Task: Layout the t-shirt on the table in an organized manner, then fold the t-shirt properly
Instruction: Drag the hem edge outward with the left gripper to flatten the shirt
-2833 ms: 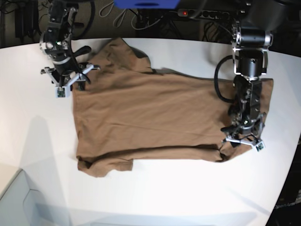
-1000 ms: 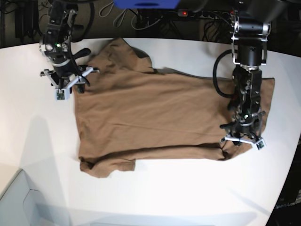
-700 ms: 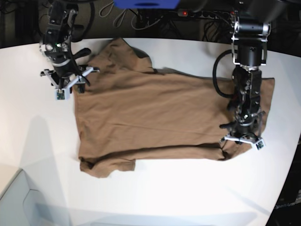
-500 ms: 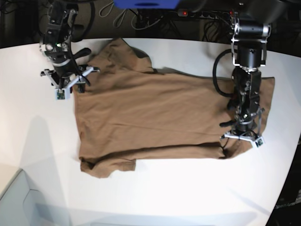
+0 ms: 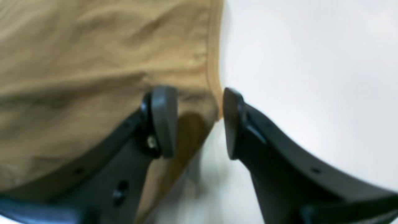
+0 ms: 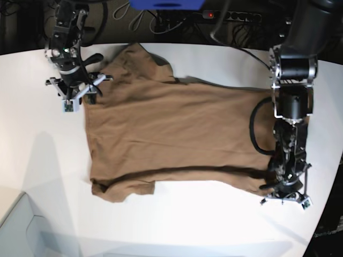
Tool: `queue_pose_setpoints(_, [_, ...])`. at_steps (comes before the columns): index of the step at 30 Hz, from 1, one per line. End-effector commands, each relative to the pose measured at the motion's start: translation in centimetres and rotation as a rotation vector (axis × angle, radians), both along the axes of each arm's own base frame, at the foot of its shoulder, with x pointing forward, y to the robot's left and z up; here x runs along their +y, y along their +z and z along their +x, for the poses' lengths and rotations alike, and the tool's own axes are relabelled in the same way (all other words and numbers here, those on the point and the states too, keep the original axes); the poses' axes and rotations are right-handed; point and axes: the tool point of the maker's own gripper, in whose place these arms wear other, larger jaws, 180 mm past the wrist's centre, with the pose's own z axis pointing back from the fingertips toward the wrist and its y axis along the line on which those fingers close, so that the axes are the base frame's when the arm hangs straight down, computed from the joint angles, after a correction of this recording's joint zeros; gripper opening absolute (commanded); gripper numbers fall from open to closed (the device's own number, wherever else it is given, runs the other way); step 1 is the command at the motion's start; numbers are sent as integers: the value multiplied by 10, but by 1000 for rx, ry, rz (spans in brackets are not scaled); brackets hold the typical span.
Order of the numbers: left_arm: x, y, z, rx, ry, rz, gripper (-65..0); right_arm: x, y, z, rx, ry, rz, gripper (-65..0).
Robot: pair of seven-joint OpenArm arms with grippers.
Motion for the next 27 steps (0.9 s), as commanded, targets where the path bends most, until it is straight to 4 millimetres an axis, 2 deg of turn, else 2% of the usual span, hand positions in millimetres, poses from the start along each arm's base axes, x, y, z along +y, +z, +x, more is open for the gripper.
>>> queue_pose_setpoints(1, [20,38,17,-78,27,44,-650,-2,10,4,-41,0,-5,-402])
queue_pose_setpoints(3, [30,34,19,-58,49,45,-647,-3,9,1,-34,-2,-6,-402])
queue_pose_setpoints(5, [37,48,29,-105,74,78,-646,-3,8,0,-31,-2,-6,-402])
queue_pose_setpoints(9, [59,59,33,-149,127,138,-645,-3,7,-3,-25,-3,-7,-402])
queue_pose_setpoints(12, [62,64,37,-159,142,142,-634,-2,4,-8,-13,0,-7,-402])
queue_pose_setpoints(15, [61,70,41,-171,141,139,-563,-2,3,-9,-10,2,-6,-402])
queue_pose_setpoints(19, [60,68,40,-168,142,131,-448,-1,-1,-16,3,1,-5,-402])
queue_pose_setpoints(22, [63,65,38,-160,146,135,-374,-2,5,-15,-9,3,-11,-402])
queue_pose_setpoints(27, [66,62,35,-150,152,124,-303,-2,10,-16,-19,4,-18,-402])
